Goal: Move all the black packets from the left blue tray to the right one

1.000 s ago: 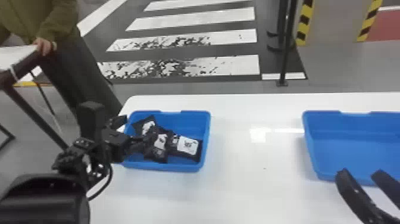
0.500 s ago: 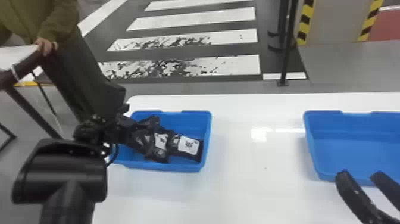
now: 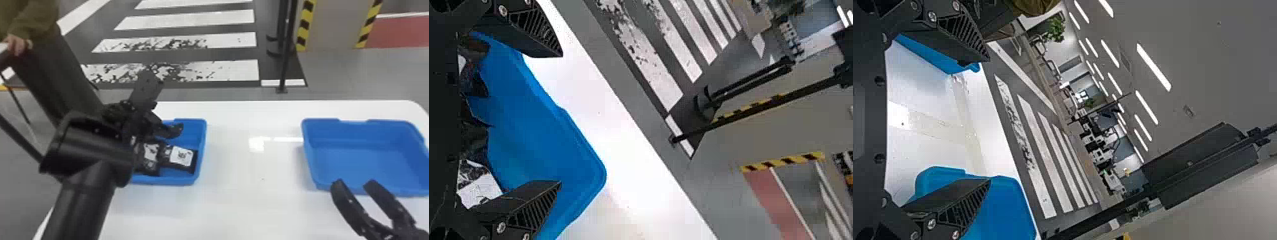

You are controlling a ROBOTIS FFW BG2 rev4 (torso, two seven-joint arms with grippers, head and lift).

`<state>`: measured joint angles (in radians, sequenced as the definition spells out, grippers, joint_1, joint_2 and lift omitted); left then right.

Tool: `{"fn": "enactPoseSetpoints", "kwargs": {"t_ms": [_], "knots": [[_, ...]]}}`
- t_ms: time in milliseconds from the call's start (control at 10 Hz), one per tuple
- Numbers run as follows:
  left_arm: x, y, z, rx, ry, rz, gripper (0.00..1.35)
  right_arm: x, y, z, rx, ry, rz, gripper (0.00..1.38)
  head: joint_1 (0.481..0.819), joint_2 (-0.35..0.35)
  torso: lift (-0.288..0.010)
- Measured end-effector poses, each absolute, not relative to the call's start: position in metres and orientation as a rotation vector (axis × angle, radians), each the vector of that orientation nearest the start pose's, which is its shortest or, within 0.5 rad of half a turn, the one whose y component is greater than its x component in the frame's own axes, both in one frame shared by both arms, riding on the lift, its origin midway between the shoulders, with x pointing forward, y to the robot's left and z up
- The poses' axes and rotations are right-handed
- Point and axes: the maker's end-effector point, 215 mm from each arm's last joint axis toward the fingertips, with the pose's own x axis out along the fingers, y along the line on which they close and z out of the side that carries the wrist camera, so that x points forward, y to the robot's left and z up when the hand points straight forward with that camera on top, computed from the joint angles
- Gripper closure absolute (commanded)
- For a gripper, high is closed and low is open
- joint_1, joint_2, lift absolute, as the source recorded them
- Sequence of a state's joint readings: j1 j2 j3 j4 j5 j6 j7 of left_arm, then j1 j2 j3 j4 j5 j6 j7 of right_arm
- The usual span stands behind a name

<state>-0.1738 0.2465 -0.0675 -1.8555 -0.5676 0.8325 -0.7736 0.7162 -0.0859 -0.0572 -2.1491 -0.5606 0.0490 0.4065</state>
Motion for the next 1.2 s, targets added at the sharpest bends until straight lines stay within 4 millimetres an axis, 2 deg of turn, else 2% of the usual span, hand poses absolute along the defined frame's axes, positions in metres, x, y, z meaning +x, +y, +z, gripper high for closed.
{"fn": "enactPoseSetpoints", "kwargs": {"t_ms": [100,400,500,900,1200], "knots": [[0.582,0.272,-0.359,0.562,0.611,-0.373,0.13,0.367,-0.177,-0.341,0.492,0.085,0.379,0.17,0.695,0.110,-0.140],[0.568,0.293,-0.368,0.550,0.711,-0.365,0.13,0.366,-0.177,-0.342,0.500,0.088,0.378,0.17,0.695,0.133,-0.140],[0.565,0.294,-0.371,0.547,0.735,-0.379,0.13,0.366,-0.176,-0.343,0.501,0.089,0.379,0.17,0.695,0.141,-0.140],[0.554,0.259,-0.396,0.619,0.805,-0.502,0.13,0.367,-0.174,-0.345,0.514,0.094,0.382,0.17,0.695,0.105,-0.140],[0.546,0.269,-0.425,0.648,0.889,-0.497,0.13,0.367,-0.173,-0.348,0.521,0.098,0.382,0.17,0.695,0.117,-0.140]]}}
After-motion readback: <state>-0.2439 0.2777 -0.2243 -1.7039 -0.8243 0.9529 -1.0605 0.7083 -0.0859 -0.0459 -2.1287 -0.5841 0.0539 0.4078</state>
